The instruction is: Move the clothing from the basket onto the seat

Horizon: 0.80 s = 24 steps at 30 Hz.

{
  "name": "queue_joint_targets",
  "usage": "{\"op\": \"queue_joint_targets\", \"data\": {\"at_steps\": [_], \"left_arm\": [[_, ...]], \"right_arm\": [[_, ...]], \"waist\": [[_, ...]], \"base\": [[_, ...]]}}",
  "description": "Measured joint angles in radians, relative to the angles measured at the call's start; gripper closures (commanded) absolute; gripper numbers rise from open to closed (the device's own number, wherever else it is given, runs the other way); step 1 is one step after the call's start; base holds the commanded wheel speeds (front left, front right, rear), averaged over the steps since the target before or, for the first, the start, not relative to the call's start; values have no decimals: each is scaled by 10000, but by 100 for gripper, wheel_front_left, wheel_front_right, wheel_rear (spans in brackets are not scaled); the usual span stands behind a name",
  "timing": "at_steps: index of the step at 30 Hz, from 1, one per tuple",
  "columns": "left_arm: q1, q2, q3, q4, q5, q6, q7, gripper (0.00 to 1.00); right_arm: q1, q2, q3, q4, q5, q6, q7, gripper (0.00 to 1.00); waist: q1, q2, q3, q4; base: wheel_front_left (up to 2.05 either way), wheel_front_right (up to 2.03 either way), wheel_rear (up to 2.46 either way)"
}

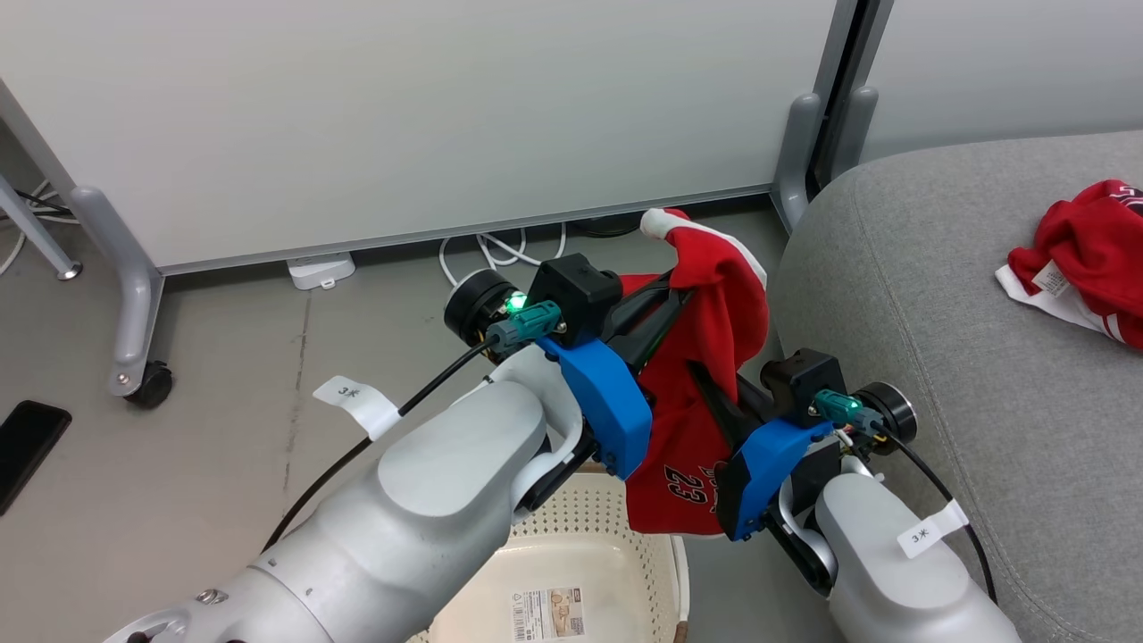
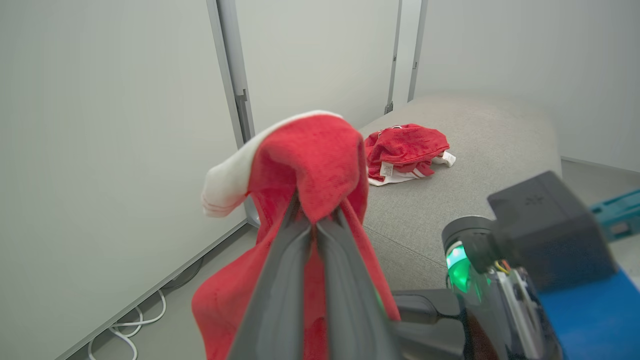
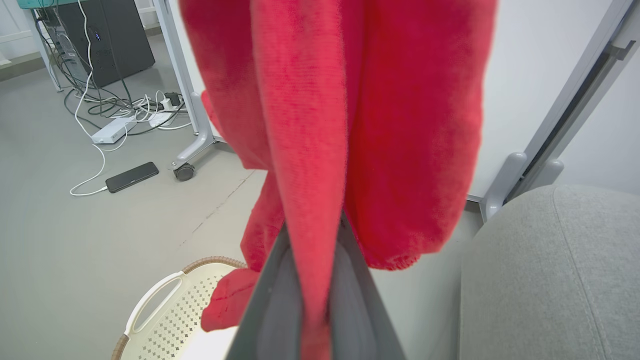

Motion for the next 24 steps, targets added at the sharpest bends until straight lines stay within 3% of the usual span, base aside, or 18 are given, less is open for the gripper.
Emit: {"op": "queue_joint_targets", "data": {"at_steps": [4, 5, 7, 8, 9, 24], "left_arm": [[-3, 2, -2, 52, 0, 0, -33, 100], [-3, 0, -4, 63, 0, 0, -33, 92], [-3, 0, -6, 88, -10, 0, -33, 52], [-3, 0, -6, 100, -36, 0, -35, 7], [-3, 0, -6, 117, -44, 0, -35, 0], [-9, -13, 38, 307, -59, 40, -75, 0]], "right_arm": [[-25, 0, 35, 46, 105, 0, -35, 100], [-25, 0, 48, 58, 128, -2, -48, 100], [-25, 0, 65, 77, 155, -2, -54, 100], [-27, 0, 75, 84, 157, 0, -56, 100], [-29, 0, 86, 94, 159, 0, -65, 100], [-121, 0, 176, 211, 198, 0, -146, 100]], "waist": [[0, 0, 6, -5], [0, 0, 7, -6], [-1, 0, 9, -9], [0, 0, 13, -13], [0, 0, 18, -17], [0, 0, 12, -39]], "base": [[0, 0, 0], [0, 0, 0], [0, 0, 0], [0, 0, 0], [0, 0, 0], [0, 0, 0]]}}
